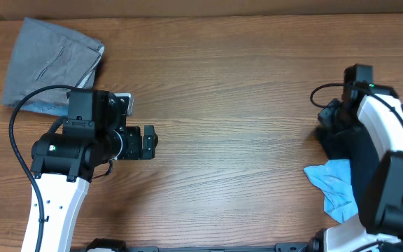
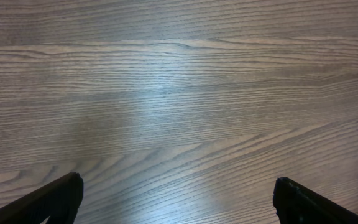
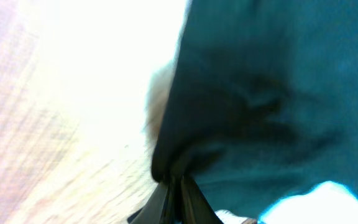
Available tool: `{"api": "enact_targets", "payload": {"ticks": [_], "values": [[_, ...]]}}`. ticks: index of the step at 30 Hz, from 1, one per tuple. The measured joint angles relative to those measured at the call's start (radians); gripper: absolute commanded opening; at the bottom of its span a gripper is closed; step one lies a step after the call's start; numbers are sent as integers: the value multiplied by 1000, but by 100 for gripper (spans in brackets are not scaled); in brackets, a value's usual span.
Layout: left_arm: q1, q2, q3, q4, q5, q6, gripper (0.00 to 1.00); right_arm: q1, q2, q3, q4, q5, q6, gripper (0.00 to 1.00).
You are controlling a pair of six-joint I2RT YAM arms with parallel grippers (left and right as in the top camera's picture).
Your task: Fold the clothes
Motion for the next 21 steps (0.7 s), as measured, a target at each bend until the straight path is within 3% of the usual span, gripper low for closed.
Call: {"api": "enact_targets", "payload": {"ticks": [9, 15, 20, 21], "values": [[0, 0, 0, 1, 0, 0, 100, 0, -176, 109, -35, 80, -8, 6], [0, 0, 0, 1, 0, -1, 100, 36, -211, 204, 2, -73, -130, 6], [0, 0, 2, 1, -1, -36, 100, 217, -251, 347, 48, -235, -190, 7], [0, 0, 7, 0, -1, -42, 100, 278, -260, 362, 67, -255, -195, 13]]}}
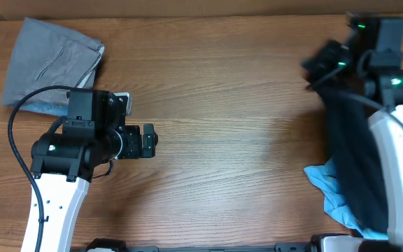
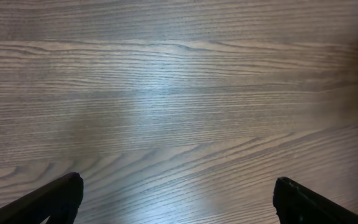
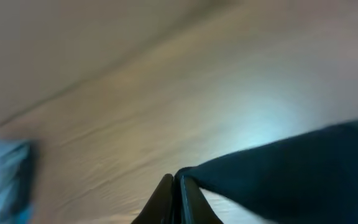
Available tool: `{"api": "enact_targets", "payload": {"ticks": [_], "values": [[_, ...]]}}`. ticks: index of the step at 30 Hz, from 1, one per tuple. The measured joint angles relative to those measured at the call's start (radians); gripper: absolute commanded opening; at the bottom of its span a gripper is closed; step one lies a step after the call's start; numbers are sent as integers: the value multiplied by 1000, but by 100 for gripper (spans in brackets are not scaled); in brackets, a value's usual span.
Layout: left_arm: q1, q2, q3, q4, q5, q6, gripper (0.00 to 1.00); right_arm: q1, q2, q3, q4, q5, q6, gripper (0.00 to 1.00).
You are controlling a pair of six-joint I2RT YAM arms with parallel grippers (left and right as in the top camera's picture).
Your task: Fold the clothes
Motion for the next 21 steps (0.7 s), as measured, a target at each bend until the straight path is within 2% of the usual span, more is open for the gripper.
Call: {"api": "enact_targets", "payload": {"ticks": [1, 3, 4, 6, 9, 14, 17, 21], "values": [[0, 0, 14, -2, -4, -5, 100, 75, -8, 10, 14, -17, -4, 31], [5, 0, 55, -21, -17, -10, 100, 235, -11, 17, 21, -31, -6, 57], [9, 1, 80, -34, -31, -12, 100, 303, -7, 17, 19, -29, -11, 67], [21, 1, 141, -55, -63, -16, 100, 425, 2, 17, 15, 0, 11, 79], [27, 1, 204, -75, -93, -16, 100, 467, 1, 18, 12, 55, 44, 81], [16, 5, 240, -55, -85, 0, 100, 389, -22, 18, -19, 109, 71, 82], [-55, 39, 239, 10, -72, 18, 100, 321, -79, 18, -50, 127, 79, 82], [-205, 175, 238, 116, -72, 39, 100, 249, -201, 18, -111, 134, 83, 84]]}}
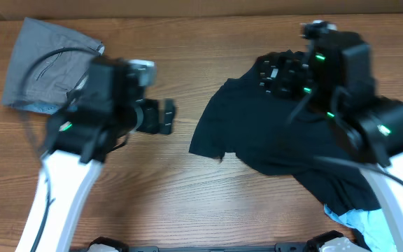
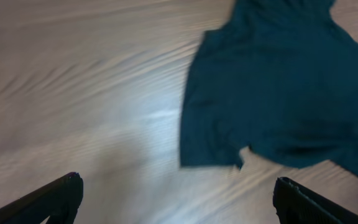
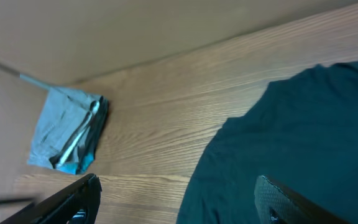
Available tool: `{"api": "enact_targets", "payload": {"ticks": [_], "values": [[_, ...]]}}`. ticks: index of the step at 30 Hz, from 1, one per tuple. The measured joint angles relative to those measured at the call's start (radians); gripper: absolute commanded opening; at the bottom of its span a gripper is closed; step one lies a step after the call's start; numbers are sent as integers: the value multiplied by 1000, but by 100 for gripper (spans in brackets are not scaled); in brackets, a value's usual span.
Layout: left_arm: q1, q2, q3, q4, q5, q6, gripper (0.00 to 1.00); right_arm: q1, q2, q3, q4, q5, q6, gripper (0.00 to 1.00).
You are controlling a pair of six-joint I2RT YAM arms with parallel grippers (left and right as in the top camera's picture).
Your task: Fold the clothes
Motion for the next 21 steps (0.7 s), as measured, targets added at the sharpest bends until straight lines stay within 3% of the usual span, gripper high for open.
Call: {"api": "enact_targets", "payload": {"ticks": [5, 10, 14, 17, 21], "values": [[-124, 295, -6, 303, -21, 29, 100, -43, -121, 2, -83, 6, 8, 86], [-136, 576, -9, 621, -3, 63, 88, -43, -150, 3, -169, 6, 7, 86], [-136, 708, -10, 787, 17, 69, 85, -43, -145, 3, -264, 6, 8, 86], [-136, 773, -13, 894, 44, 67, 77, -43, -141, 4, -319, 8, 8, 86], [-140, 830, -13, 966, 66, 50, 75, -43, -135, 4, -351, 19, 7, 86]]}}
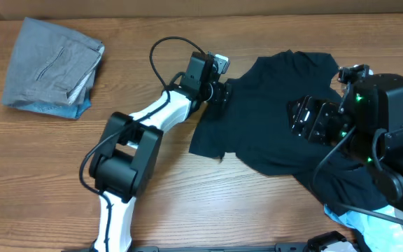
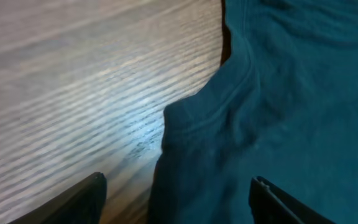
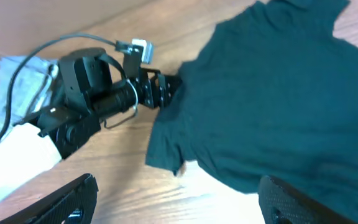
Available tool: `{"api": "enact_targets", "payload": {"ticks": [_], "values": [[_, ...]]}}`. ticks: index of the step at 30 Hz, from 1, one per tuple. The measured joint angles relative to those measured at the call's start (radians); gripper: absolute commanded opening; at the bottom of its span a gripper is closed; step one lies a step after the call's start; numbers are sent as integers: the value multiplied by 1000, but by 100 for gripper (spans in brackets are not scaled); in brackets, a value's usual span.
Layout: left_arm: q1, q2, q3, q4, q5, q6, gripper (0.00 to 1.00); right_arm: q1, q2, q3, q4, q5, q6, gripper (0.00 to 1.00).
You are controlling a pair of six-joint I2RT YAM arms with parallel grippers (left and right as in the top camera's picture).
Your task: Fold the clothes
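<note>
A dark teal T-shirt (image 1: 271,133) lies spread, somewhat crumpled, on the wooden table right of centre. My left gripper (image 1: 222,93) has reached across to the shirt's upper left edge. In the left wrist view it (image 2: 179,208) is open, with the shirt's sleeve edge (image 2: 191,124) between the fingers and the cloth (image 2: 278,112) filling the right. My right gripper (image 1: 301,120) hovers open above the shirt's right half. Its wrist view looks down on the shirt (image 3: 272,93) and the left arm (image 3: 98,102), with the open right gripper (image 3: 179,202) holding nothing.
A folded grey garment (image 1: 47,59) lies at the back left corner, also seen from the right wrist as the grey garment (image 3: 8,93). A light blue cloth (image 1: 366,225) pokes out at the front right under the shirt. Bare table (image 1: 187,203) lies in front.
My left gripper has moved from the bare wood left of the shirt onto its upper left edge. My right gripper has moved from the shirt's back edge to above its right half. Both stay open.
First my right gripper was shut on the dark shirt in the pile at the right edge, the left arm resting open at the left. Then the shirt hung from it at the back right. Then it lay spread mid-table, released. Now both open grippers are at it.
</note>
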Motion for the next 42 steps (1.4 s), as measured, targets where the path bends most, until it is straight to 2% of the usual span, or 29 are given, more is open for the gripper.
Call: {"api": "enact_targets", "payload": {"ticks": [2, 5, 6, 7, 11, 14, 16, 20, 21, 23, 25, 27, 30, 37, 40, 42], "values": [[-8, 27, 0, 14, 6, -10, 72, 0, 2, 0, -17, 10, 0, 85], [-24, 49, 4, 21, 12, -11, 48, 0, 3, 0, -29, 21, 1, 85], [-28, 50, 5, 20, 14, -16, 15, 0, 3, 0, -30, 26, 0, 85], [-31, 50, 5, 12, 17, -16, 4, 0, 3, 0, -34, 31, 0, 85], [-28, 52, 8, -24, 20, -25, 4, 0, 3, 0, -38, 43, 1, 85], [-1, 44, 40, -134, 3, -49, 4, 0, 3, 0, -43, 60, 0, 85], [42, 20, 47, -220, -45, -64, 4, 0, 3, 0, -43, 65, 0, 85], [219, -48, 45, -345, -164, -74, 5, 0, 3, 0, -43, 68, 0, 86], [269, -69, 45, -365, -185, -74, 9, 0, 3, 0, -42, 69, 1, 86], [357, -120, 45, -391, -206, -76, 32, 0, 3, 0, -43, 69, 0, 86], [435, -186, 45, -418, -194, -63, 45, 0, 3, 0, -41, 71, 1, 89], [446, -217, 46, -435, -185, -55, 52, 0, 6, 0, -41, 87, 17, 92], [428, -265, 46, -492, -163, -20, 54, -9, 34, 0, -40, 122, 50, 88], [421, -443, 45, -685, -144, 21, 56, -148, 243, 0, -61, 137, 72, 88], [414, -568, 45, -766, -142, 24, 66, -228, 375, 1, -50, 95, 55, 88], [388, -676, 45, -839, -141, 25, 69, -289, 500, 0, -21, 45, 22, 88]]}}
